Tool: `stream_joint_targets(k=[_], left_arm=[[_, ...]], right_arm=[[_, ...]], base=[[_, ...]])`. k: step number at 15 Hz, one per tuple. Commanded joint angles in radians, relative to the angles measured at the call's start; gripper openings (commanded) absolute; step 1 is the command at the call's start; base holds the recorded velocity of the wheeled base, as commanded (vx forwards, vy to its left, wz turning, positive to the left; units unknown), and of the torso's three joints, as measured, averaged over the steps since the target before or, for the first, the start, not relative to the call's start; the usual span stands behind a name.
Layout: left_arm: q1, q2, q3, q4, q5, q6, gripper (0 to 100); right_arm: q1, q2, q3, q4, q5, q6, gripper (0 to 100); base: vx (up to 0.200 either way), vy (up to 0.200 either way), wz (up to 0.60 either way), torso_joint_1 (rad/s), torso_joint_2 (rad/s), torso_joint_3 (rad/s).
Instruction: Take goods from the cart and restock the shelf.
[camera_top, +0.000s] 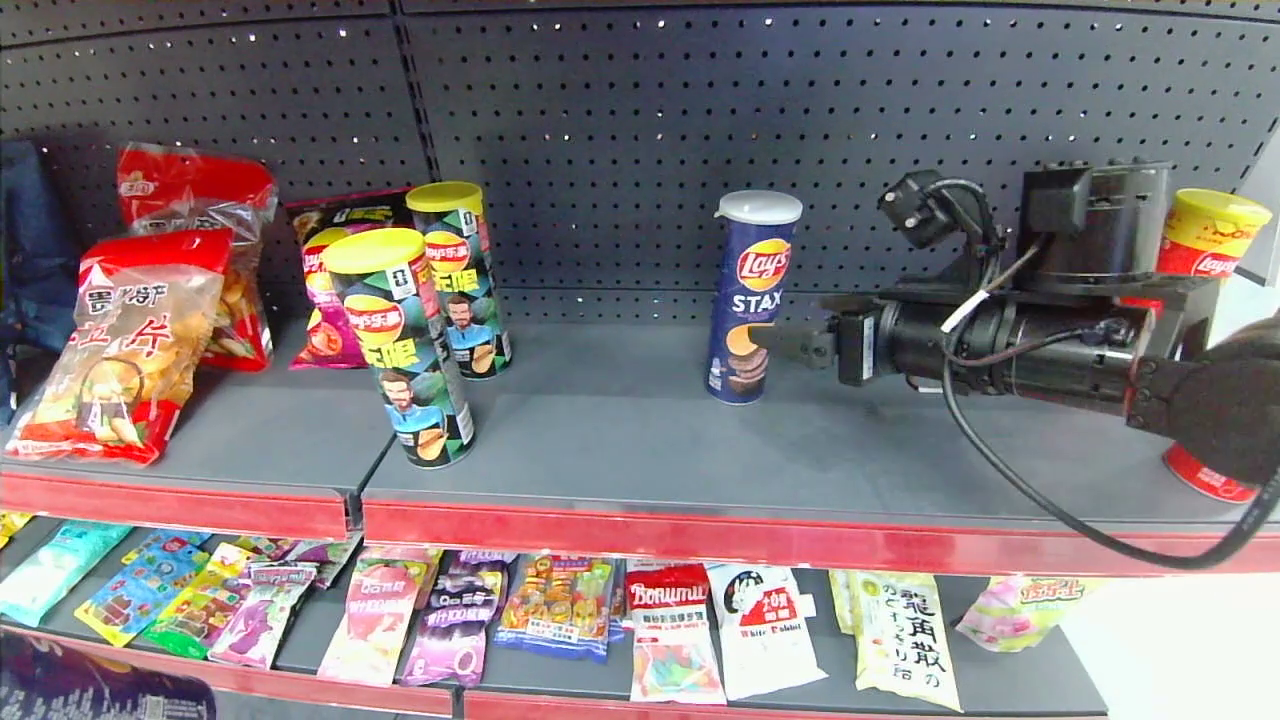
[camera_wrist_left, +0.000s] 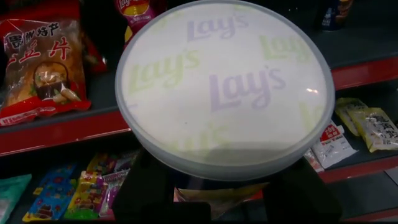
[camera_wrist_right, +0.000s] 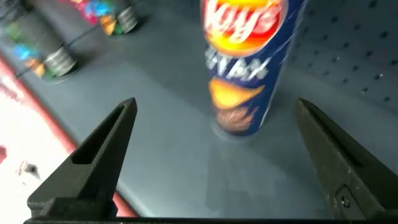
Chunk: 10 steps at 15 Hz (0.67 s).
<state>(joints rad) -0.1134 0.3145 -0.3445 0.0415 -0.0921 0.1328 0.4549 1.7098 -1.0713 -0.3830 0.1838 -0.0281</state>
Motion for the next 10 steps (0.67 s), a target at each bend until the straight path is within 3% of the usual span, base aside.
stream_joint_targets(k=[1,10], left_arm=[[0.0,0.003,0.002,0.0,0.0,-0.001,0],[0.0,0.003,0.01,0.001,0.005,-0.001,0]], right_arm=[[-0.001,0.076,-0.079,0.001,-0.01,0.014,100],[0.004,0.209,-0.228,0.001,-0.06,0.05,100]], base=[[0.0,0.0,0.0,0.0,0.0,0.0],[0.0,0.0,0.0,0.0,0.0,0.0]])
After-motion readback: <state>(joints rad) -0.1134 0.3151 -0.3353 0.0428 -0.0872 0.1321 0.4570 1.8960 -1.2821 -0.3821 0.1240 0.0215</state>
